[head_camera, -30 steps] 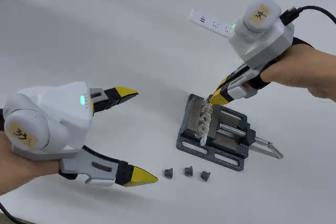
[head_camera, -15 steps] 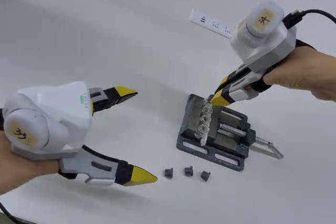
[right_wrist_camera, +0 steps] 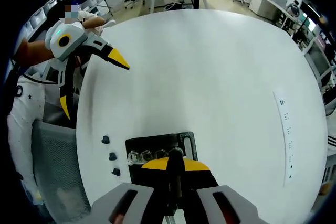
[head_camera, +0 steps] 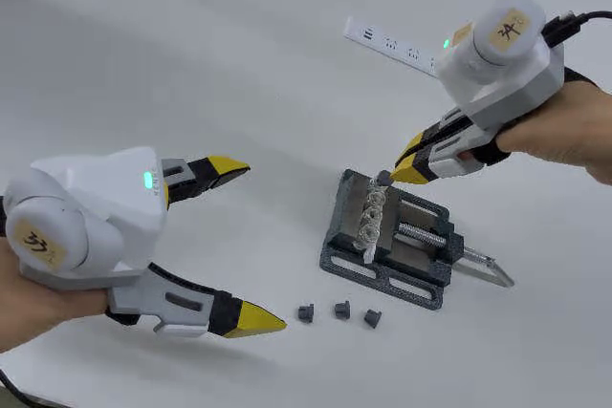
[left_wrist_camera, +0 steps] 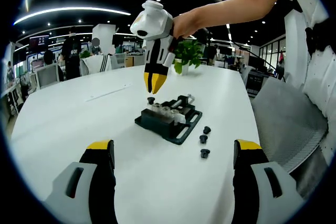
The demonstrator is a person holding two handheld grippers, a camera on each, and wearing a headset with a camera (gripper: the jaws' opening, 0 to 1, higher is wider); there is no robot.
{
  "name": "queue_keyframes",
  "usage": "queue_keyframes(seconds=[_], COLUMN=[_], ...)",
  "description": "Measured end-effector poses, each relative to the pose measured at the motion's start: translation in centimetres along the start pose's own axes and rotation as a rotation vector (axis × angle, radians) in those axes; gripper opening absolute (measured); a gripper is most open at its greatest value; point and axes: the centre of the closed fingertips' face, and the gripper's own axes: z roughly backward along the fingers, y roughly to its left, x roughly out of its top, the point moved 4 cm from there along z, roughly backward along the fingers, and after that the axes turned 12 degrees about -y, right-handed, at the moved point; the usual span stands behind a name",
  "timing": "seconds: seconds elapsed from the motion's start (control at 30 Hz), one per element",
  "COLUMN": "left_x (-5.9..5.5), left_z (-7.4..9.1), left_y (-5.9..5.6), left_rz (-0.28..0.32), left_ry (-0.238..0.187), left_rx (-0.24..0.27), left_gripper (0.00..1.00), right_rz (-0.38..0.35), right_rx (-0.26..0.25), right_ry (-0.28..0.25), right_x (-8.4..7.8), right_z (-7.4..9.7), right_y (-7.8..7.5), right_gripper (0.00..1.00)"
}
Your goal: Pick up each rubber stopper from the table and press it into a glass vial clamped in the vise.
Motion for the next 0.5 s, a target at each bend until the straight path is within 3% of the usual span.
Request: queue_keyframes(seconds=[0.5], left_x=[0.00], left_z=[0.24], left_y=[-0.03], left_rz=[0.002], left_ry=[0.003], left_rx=[-0.002], left_gripper=[0.93], right_rz=[0.012], right_rx=[0.013], right_ry=[-0.005], right_x=[0.06], right_z=[-0.86], right_y=[0.16], right_gripper=[0.00])
